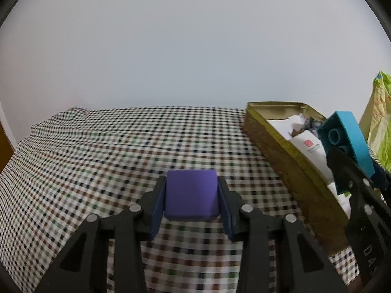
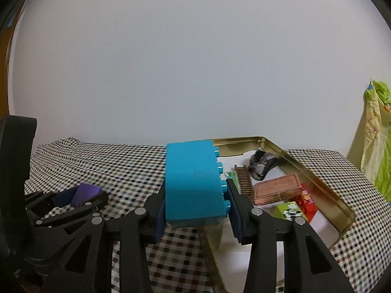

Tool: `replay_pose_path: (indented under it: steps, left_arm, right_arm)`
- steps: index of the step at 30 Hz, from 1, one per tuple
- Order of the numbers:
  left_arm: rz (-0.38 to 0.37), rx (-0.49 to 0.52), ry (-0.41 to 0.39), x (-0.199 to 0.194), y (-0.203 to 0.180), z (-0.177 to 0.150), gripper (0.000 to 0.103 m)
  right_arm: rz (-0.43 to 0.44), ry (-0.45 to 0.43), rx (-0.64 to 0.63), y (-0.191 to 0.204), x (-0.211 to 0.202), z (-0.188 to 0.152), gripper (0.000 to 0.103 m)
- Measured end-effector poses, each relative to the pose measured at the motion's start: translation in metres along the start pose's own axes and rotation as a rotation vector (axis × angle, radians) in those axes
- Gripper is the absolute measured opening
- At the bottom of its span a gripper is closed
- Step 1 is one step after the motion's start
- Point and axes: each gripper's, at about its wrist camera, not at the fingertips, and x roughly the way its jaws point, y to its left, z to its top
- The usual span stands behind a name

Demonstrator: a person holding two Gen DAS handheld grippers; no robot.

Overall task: Organize rigid objects
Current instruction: 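Lift the purple cube and teal brick and carry them over the gold tray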

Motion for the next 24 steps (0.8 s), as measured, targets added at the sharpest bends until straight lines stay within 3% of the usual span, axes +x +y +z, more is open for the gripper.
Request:
replay_pose_path:
  steps: [24]
  left_arm:
    - [-0.103,0.107,-0.072,-0.015,-0.078,0.003,0.039]
  right_arm:
    - [-0.061,-0.043,0.067,-0.047,-0.010,0.002,0.046]
